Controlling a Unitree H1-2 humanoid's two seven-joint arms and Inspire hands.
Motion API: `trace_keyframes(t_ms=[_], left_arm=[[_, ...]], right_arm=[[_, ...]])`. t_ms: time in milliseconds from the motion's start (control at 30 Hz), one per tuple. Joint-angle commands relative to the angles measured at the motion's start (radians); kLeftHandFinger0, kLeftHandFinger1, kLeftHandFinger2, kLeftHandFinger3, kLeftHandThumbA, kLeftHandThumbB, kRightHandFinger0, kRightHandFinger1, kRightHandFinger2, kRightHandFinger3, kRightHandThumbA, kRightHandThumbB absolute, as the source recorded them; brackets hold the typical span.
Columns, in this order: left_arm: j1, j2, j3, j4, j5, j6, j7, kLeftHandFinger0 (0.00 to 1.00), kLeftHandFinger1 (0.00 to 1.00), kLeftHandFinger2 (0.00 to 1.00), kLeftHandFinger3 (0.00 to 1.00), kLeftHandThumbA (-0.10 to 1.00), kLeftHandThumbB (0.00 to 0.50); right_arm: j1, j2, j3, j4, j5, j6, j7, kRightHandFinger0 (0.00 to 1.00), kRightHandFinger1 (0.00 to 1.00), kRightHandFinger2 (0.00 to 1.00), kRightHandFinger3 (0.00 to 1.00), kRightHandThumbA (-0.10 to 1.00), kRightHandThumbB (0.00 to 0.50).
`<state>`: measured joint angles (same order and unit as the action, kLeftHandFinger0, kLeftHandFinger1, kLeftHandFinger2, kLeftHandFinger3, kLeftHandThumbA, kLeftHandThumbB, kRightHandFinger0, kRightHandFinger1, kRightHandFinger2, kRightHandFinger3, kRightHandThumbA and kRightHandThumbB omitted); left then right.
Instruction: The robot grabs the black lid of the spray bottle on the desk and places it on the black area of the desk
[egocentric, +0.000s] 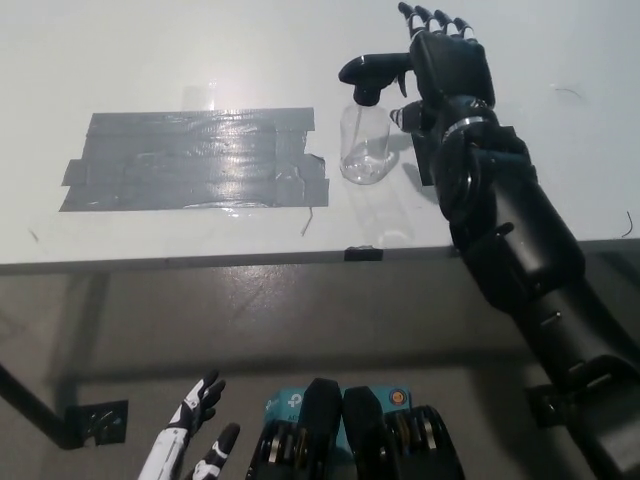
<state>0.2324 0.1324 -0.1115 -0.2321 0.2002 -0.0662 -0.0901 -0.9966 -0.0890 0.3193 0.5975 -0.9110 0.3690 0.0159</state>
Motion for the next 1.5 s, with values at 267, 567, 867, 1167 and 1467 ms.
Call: trace_keyframes(t_ms=[267,567,867,1167,1467], left_arm=[[0.001,0.023,-0.013,-0.05,0.01,0.018,-0.02,1.0,1.0,1.0,1.0,0.77,0.022],[-0.007,0.029,-0.017,-0.055,0.019,0.03,-0.024,1.0,1.0,1.0,1.0,0.77,0.026],[-0.017,0.04,-0.014,-0.057,0.008,0.026,-0.027,1.0,1.0,1.0,1.0,0.8,0.025],[-0.019,0.045,-0.004,-0.063,0.009,0.036,-0.029,1.0,1.0,1.0,1.0,0.83,0.027],[-0.024,0.043,0.002,-0.064,0.008,0.045,-0.03,1.0,1.0,1.0,1.0,0.85,0.048]], right_arm=[[-0.096,0.005,0.094,0.007,-0.043,0.042,-0.063,1.0,1.0,1.0,1.0,0.86,0.416],[-0.131,-0.002,0.169,0.06,-0.075,0.047,-0.084,1.0,1.0,1.0,1.0,0.82,0.417],[-0.151,-0.034,0.21,0.06,-0.075,0.039,-0.041,1.0,1.0,1.0,1.0,0.75,0.423],[-0.184,-0.085,0.256,0.035,-0.069,0.047,0.11,1.0,1.0,1.0,1.0,0.78,0.495],[-0.239,-0.132,0.275,-0.014,-0.042,0.08,0.375,1.0,1.0,1.0,1.0,0.7,0.5]])
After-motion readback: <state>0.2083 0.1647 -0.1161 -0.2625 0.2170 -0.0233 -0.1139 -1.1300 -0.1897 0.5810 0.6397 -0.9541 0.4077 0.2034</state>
